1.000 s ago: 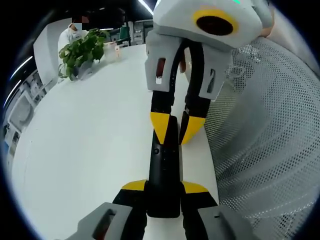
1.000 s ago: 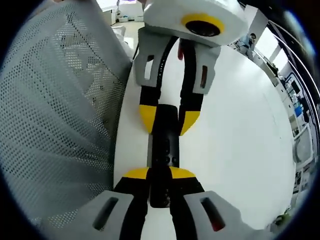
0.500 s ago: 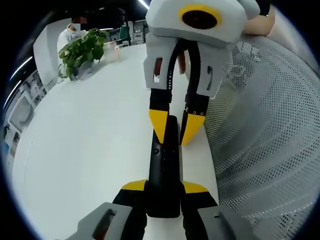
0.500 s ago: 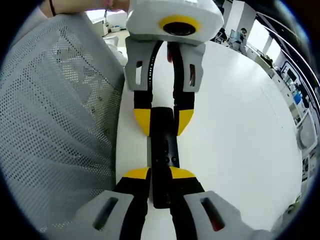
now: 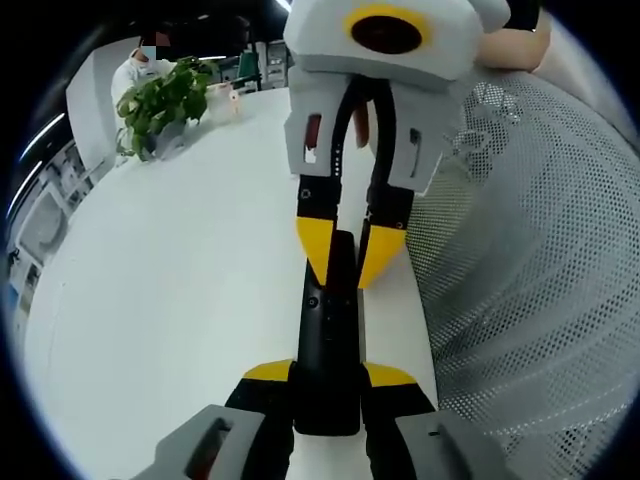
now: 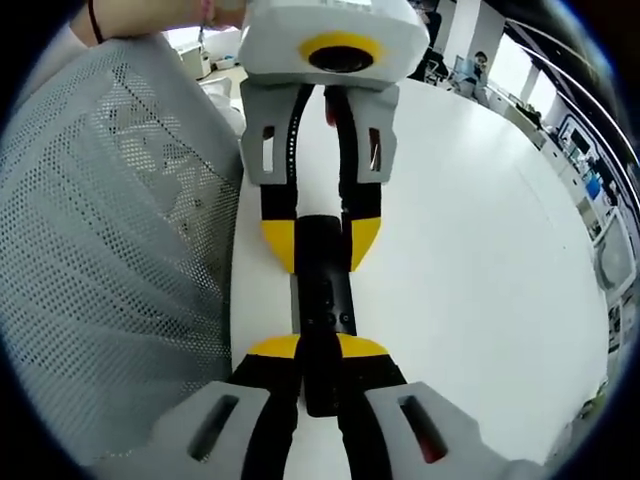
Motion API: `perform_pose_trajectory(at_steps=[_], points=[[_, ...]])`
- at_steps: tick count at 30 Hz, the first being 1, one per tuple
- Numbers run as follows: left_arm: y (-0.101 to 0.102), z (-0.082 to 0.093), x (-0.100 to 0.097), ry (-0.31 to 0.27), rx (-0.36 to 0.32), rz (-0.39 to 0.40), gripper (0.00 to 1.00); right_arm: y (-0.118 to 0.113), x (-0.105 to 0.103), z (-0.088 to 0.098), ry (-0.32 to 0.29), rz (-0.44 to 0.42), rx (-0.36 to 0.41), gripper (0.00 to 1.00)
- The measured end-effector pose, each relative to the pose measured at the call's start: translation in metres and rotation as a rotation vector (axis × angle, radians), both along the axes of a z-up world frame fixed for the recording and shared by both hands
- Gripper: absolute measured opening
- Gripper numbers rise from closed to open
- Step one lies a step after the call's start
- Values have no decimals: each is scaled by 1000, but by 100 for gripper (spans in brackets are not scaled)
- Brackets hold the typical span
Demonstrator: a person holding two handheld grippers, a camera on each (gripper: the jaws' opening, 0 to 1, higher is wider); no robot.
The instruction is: Press the specified remote control buttons in sequence, fully releasing each button before pressing the next.
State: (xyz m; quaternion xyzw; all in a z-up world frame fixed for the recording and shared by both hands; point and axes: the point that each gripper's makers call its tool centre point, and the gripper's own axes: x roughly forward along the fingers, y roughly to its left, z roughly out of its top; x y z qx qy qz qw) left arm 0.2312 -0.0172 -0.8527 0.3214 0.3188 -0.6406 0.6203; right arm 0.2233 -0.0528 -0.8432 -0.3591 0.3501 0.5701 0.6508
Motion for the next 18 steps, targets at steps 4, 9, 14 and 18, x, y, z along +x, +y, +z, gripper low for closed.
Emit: perform_pose_trajectory(at_steps=[4, 9, 14, 18], points=[[0, 0, 0, -1, 1, -1, 25, -3, 3, 0, -9, -17, -6, 13], [0, 0, 0, -1, 1, -1, 25, -5, 5, 0, 10, -49, 3, 15], [0, 0, 0, 0, 1, -1, 25, -6, 6, 0, 27, -71, 11, 15], [0, 0, 0, 1, 0, -1, 25, -6, 5, 0, 41, -87, 18, 14]])
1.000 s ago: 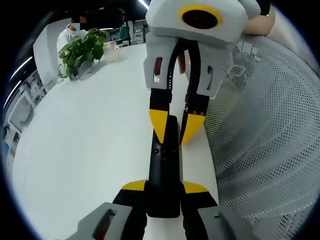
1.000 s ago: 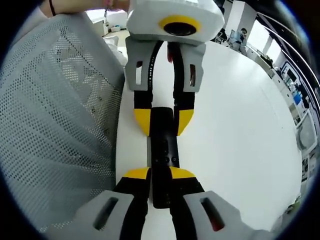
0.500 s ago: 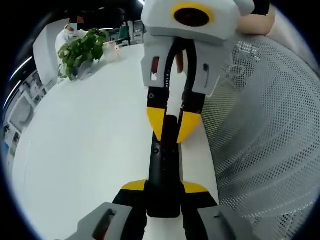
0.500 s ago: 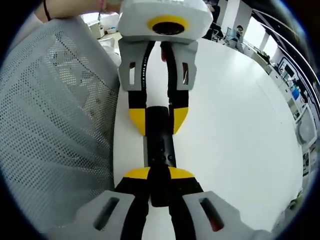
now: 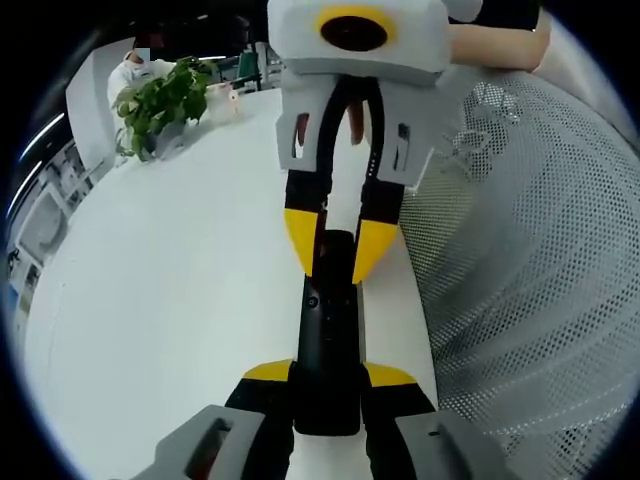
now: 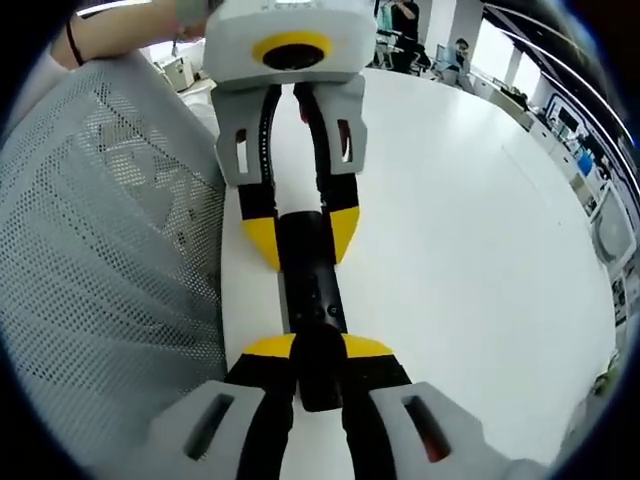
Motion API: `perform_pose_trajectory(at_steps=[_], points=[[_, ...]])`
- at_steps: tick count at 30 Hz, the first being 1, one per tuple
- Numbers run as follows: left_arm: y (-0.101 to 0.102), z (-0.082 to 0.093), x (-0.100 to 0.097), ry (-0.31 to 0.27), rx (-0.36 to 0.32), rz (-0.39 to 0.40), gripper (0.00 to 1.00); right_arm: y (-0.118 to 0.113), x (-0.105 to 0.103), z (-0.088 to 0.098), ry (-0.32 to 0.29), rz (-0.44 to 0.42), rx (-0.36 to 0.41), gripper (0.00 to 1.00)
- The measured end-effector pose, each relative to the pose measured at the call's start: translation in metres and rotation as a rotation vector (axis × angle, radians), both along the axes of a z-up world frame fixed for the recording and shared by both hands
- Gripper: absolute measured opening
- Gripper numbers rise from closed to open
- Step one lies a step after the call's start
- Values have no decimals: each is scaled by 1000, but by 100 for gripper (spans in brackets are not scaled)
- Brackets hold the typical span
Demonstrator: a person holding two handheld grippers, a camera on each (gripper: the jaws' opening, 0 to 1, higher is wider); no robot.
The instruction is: Press the specified remote control buttons in sequence, fully releasing each button before pressing the next.
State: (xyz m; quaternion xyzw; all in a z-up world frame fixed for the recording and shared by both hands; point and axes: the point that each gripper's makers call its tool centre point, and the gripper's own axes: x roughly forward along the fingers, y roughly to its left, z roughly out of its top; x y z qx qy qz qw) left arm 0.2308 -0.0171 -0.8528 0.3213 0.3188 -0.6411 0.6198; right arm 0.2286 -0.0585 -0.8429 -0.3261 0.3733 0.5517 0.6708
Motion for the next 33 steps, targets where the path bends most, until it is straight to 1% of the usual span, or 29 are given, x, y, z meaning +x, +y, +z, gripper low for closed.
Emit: perform_pose_trajectory(at_steps=[4, 5, 7, 10, 12, 14, 19, 21, 22, 23, 25, 29, 31, 32, 33], points=[[0, 0, 0, 1, -1, 0, 25, -1, 0, 0, 26, -26, 17, 14], [0, 0, 0, 1, -1, -1, 25, -3, 3, 0, 14, -28, 7, 9], [0, 0, 0, 1, 0, -1, 25, -4, 1, 0, 35, -32, 14, 6], [0, 0, 1, 0, 1, -3, 25, -3, 1, 0, 31, -34, 15, 6], [0, 0, 1, 1, 0, -3, 25, -3, 1, 0, 6, -6, -1, 6], [0, 0, 1, 1, -1, -3, 25, -2, 0, 0, -2, 2, -5, 7], [0, 0, 1, 1, -1, -3, 25, -2, 1, 0, 6, 3, 6, 7], [0, 0, 1, 1, -1, -3, 25, -1, 1, -1, -12, 39, -3, 7], [0, 0, 1, 1, -2, -3, 25, -1, 0, -1, -28, 77, -15, 6], [0, 0, 1, 1, -2, -3, 25, 0, 0, -1, -32, 94, -24, 6], [0, 0, 1, 2, -2, -9, 25, 2, -1, -1, -43, 157, -53, 6], [0, 0, 1, 1, 0, -14, 25, 3, 1, -2, 3, 170, -76, 6], [0, 0, 0, 1, 1, -16, 25, 2, 0, -2, 11, 211, -105, 6], [0, 0, 0, 1, 3, -15, 25, 2, 0, -3, -4, 260, -126, 6], [0, 0, 0, 0, 3, -16, 25, 3, -1, -3, -3, 280, -136, 6]])
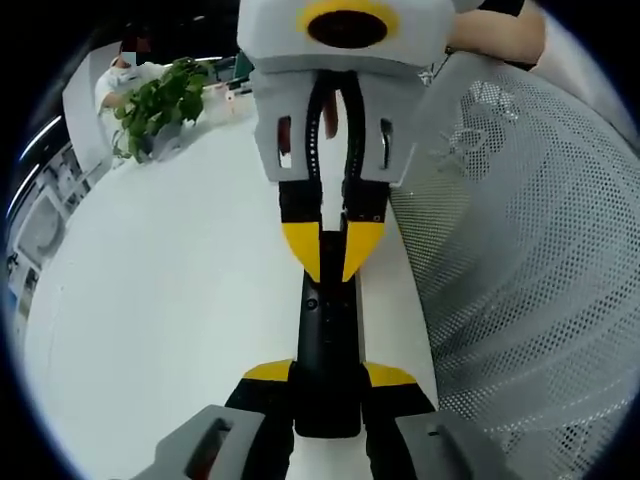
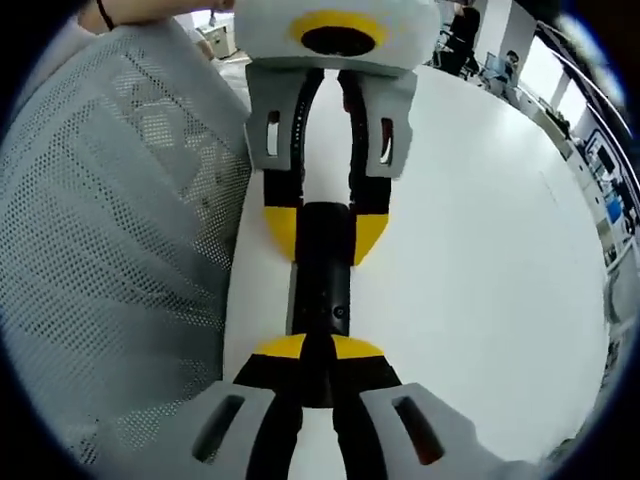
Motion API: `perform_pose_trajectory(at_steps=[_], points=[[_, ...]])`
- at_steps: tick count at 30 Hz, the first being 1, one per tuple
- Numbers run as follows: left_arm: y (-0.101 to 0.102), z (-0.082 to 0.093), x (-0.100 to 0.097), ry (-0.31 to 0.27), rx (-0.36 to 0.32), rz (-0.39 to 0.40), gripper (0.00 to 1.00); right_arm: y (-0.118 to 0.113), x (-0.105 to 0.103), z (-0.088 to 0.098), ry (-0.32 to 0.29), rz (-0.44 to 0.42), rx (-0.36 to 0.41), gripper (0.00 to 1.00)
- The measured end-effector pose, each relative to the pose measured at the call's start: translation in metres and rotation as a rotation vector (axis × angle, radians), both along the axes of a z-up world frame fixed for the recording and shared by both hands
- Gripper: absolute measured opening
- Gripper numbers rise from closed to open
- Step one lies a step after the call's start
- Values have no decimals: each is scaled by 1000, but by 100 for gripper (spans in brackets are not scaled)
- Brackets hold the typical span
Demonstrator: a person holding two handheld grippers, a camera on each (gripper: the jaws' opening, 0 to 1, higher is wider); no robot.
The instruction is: Press the specified remote control buttons in sequence, fully releasing each button before pressing the next.
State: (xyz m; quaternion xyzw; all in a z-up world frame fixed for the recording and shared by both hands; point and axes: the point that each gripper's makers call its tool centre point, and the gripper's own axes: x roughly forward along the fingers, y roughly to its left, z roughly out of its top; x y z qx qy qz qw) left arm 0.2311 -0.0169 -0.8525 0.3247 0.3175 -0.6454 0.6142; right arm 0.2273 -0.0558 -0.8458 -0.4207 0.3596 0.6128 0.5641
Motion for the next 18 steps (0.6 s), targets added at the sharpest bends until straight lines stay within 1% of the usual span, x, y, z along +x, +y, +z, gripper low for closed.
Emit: perform_pose_trajectory(at_steps=[1, 5, 6, 7, 8, 10, 11, 13, 15, 18], points=[[0, 0, 0, 0, 1, -1, 25, 1, 0, 0, 7, -5, -6, 6], [0, 0, 0, 4, 0, -5, 25, 0, 1, -1, 12, 21, -18, 6], [0, 0, 0, 5, -2, -6, 25, -1, 1, 0, 22, 6, -8, 6], [0, 0, 0, 11, -6, -4, 25, 0, 1, 0, 43, -41, 30, 6], [0, 0, 0, 16, -10, -3, 25, 0, 2, 1, 55, -82, 86, 6], [0, 1, 0, 23, -18, -2, 25, -1, 2, 2, 34, -82, 151, 6], [0, 1, 0, 24, -19, -3, 25, -2, 1, 3, 13, -69, 169, 6], [0, 1, 0, 22, -12, -14, 25, -1, 0, 2, 16, -73, 146, 6], [0, 1, 0, 20, -7, -13, 25, -1, 0, 2, 41, -99, 98, 6], [0, 1, 0, 27, -17, -2, 25, 0, 1, 2, 42, -105, 81, 6]])
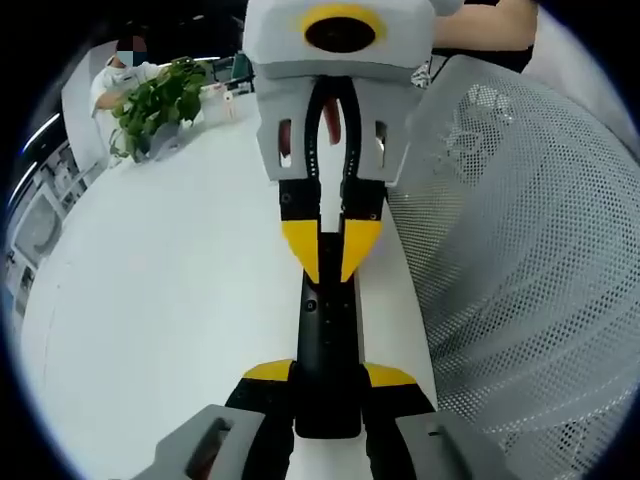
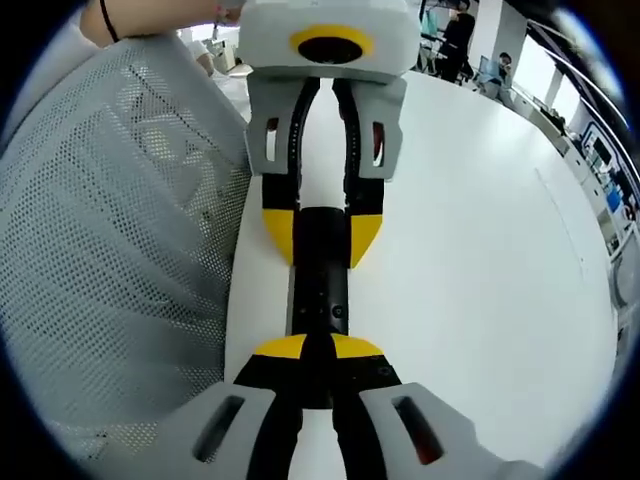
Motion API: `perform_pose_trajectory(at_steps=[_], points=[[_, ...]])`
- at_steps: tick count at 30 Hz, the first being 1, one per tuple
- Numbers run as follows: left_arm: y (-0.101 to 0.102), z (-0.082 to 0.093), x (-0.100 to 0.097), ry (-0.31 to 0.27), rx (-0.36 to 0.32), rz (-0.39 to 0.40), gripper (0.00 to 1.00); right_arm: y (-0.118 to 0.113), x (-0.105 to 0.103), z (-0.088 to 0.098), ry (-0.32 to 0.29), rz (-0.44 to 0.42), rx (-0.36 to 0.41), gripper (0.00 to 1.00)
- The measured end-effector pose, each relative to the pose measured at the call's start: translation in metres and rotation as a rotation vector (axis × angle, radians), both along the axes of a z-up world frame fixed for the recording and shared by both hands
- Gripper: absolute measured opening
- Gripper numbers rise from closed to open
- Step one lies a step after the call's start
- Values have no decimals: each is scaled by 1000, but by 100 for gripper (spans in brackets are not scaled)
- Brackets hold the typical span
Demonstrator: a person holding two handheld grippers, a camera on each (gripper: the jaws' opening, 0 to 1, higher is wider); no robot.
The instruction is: Press the specified remote control buttons in sequence, fully releasing each button before pressing the next.
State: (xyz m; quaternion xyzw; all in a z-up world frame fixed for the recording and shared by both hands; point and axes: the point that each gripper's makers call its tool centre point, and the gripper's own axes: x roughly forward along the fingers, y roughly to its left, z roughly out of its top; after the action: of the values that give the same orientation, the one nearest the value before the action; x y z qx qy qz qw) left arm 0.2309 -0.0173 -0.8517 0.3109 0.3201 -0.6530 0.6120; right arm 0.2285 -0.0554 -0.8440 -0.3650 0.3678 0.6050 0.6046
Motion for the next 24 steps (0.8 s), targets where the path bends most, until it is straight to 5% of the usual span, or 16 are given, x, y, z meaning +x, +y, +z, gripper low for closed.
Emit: perform_pose_trajectory(at_steps=[6, 9, 15, 20, 24], points=[[0, 0, -1, -10, 5, -16, 25, -3, -1, 1, -18, -25, 40, 6], [0, 0, -1, -16, 4, -22, 25, -3, 0, 1, 27, -104, 61, 6], [0, 0, -1, -22, 3, -23, 25, -3, -2, 1, -19, -88, 61, 6], [0, -1, -1, -24, 6, -21, 25, -5, -3, 2, 21, -136, 85, 9], [1, -1, 0, -23, 7, -22, 25, -8, -4, 1, -5, -113, 65, 10]])
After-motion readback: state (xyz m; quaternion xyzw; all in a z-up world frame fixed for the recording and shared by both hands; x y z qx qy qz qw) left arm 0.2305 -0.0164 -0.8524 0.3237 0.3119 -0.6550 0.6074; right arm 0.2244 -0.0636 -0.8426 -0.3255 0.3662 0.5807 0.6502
